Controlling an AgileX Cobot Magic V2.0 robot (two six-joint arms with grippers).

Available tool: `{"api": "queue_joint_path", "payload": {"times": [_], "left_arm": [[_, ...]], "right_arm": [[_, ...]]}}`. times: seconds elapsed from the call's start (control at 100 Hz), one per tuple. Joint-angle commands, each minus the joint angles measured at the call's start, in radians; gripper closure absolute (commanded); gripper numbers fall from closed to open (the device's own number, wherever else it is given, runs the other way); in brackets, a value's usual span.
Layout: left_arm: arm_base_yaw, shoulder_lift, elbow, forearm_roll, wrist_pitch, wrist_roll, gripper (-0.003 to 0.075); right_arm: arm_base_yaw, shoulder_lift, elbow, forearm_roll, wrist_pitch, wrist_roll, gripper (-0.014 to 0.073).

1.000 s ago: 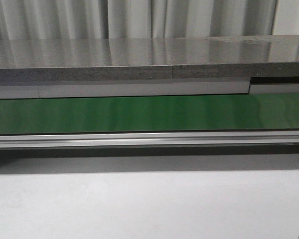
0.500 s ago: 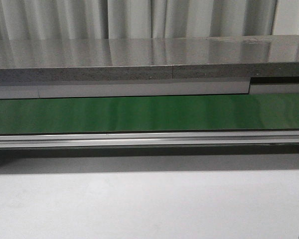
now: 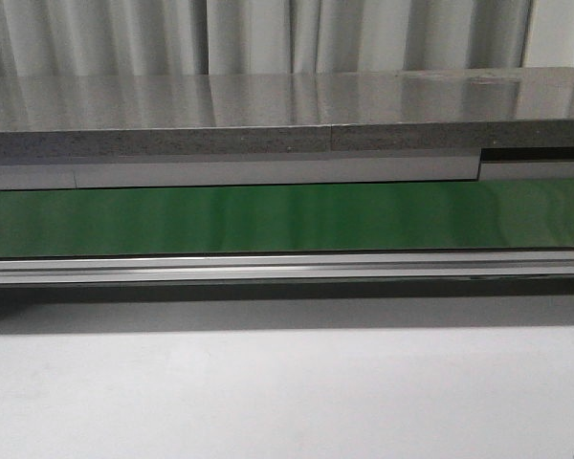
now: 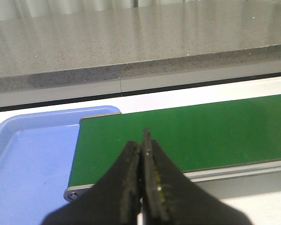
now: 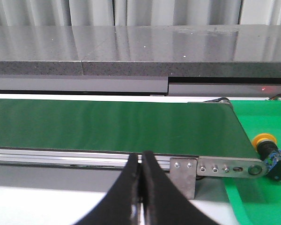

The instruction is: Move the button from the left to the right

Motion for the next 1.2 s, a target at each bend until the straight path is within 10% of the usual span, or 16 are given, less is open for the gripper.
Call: {"api": "queue_joint_path", "payload": {"times": [0.0, 0.99, 1.19], "left_arm": [[-0.007, 0.006, -0.032, -0.013, -0.078, -0.002, 0.0739], [-0.007, -0.006, 0.024, -0.013, -0.197, -0.003, 0.0739], [-0.007, -0.093, 0.115, 0.155, -0.252, -0.184, 0.0739]], "right_arm": [[0.0, -0.014, -0.018, -0.012, -0.079, 0.001, 0.0662], [0.0, -0.014, -0.018, -0.012, -0.079, 0.001, 0.0662], [0.0, -0.014, -0.018, -0.012, -0.079, 0.001, 0.0662]]}}
